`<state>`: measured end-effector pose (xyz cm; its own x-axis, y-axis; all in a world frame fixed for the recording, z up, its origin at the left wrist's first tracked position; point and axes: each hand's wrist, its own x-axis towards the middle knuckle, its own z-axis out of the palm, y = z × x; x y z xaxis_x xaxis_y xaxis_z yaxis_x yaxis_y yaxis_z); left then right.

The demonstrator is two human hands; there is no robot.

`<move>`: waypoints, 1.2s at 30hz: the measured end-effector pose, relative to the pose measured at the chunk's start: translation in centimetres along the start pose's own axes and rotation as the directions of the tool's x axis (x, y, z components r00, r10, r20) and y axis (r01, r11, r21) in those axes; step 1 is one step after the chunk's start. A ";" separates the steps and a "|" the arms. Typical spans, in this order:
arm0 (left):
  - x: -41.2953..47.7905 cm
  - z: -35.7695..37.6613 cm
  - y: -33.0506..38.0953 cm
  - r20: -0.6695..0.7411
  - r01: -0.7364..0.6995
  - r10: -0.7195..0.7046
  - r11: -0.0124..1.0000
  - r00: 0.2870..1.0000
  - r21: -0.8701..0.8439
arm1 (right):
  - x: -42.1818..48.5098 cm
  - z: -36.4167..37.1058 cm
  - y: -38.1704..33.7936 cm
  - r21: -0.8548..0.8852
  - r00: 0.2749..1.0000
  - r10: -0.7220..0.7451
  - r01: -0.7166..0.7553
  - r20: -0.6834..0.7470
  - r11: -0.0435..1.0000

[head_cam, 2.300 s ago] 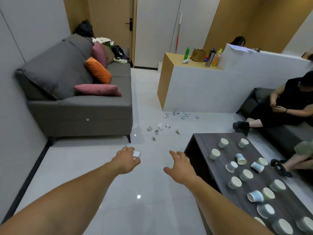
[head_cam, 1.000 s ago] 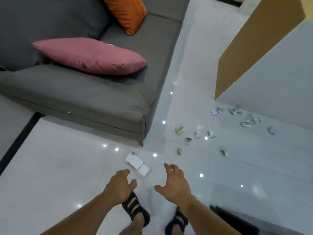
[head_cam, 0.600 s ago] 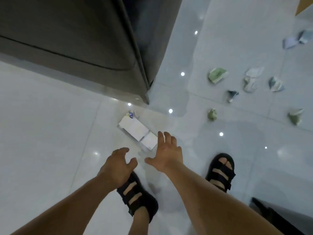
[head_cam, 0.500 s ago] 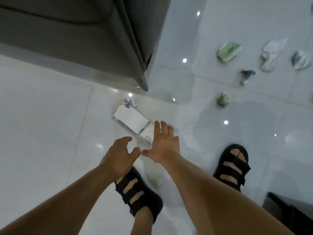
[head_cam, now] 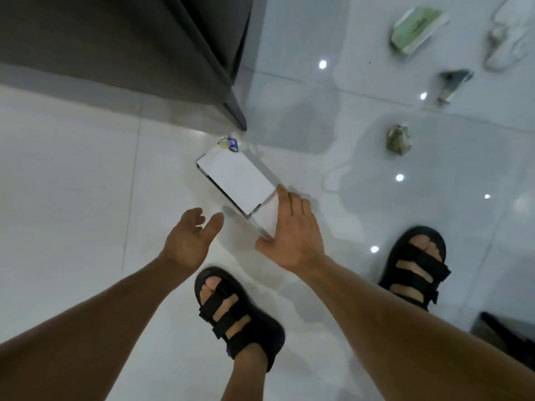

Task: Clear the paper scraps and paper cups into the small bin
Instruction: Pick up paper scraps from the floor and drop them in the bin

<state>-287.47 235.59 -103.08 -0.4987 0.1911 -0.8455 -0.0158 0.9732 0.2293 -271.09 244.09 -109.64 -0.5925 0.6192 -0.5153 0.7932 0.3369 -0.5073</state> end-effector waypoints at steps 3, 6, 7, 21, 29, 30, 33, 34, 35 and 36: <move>-2.4 1.6 4.6 0.062 0.016 0.002 0.958 0.998 -0.285 | -2.6 -4.8 2.2 -0.002 0.995 -0.082 0.082 -0.053 0.997; -4.1 4.2 9.2 0.093 -0.043 0.100 0.878 0.991 -0.477 | -4.2 -8.6 4.2 -0.001 0.993 -0.107 0.108 -0.056 0.994; -4.3 5.1 10.5 0.091 -0.051 0.115 0.849 0.989 -0.525 | -4.4 -9.6 4.8 0.010 0.994 -0.094 0.095 -0.047 0.995; 0.7 11.9 9.9 -0.006 -0.107 0.108 0.981 0.994 -0.161 | 8.2 -13.9 17.7 -0.314 0.977 0.174 -0.204 -0.120 0.927; -0.1 9.9 9.9 -0.009 -0.112 0.112 0.990 0.994 -0.087 | 7.4 -12.8 15.8 -0.064 0.978 0.148 -0.159 -0.148 0.985; -1.1 9.1 10.5 0.001 -0.128 0.128 0.988 0.992 -0.082 | 6.3 -13.5 14.8 -0.044 0.984 0.122 -0.128 -0.133 0.991; -4.9 6.1 12.8 0.013 -0.190 0.191 0.980 0.981 -0.058 | 2.8 -16.4 11.0 0.057 0.990 0.114 -0.109 -0.089 0.992; -6.4 4.8 13.6 0.008 -0.215 0.215 0.975 0.977 -0.053 | 1.5 -17.7 9.5 0.094 0.989 0.121 -0.113 -0.084 0.989; -8.0 3.3 14.3 0.002 -0.239 0.239 0.970 0.971 -0.044 | 0.2 -19.2 7.7 0.123 0.989 0.122 -0.111 -0.083 0.986; -9.6 1.8 15.1 -0.006 -0.262 0.262 0.964 0.965 -0.037 | -1.0 -20.7 5.9 0.143 0.990 0.113 -0.100 -0.089 0.985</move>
<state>-281.36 248.64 -92.39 -0.4904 0.4382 -0.7533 0.0833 0.8840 0.4600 -262.93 260.16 -97.85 -0.4843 0.7138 -0.5059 0.8201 0.1689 -0.5467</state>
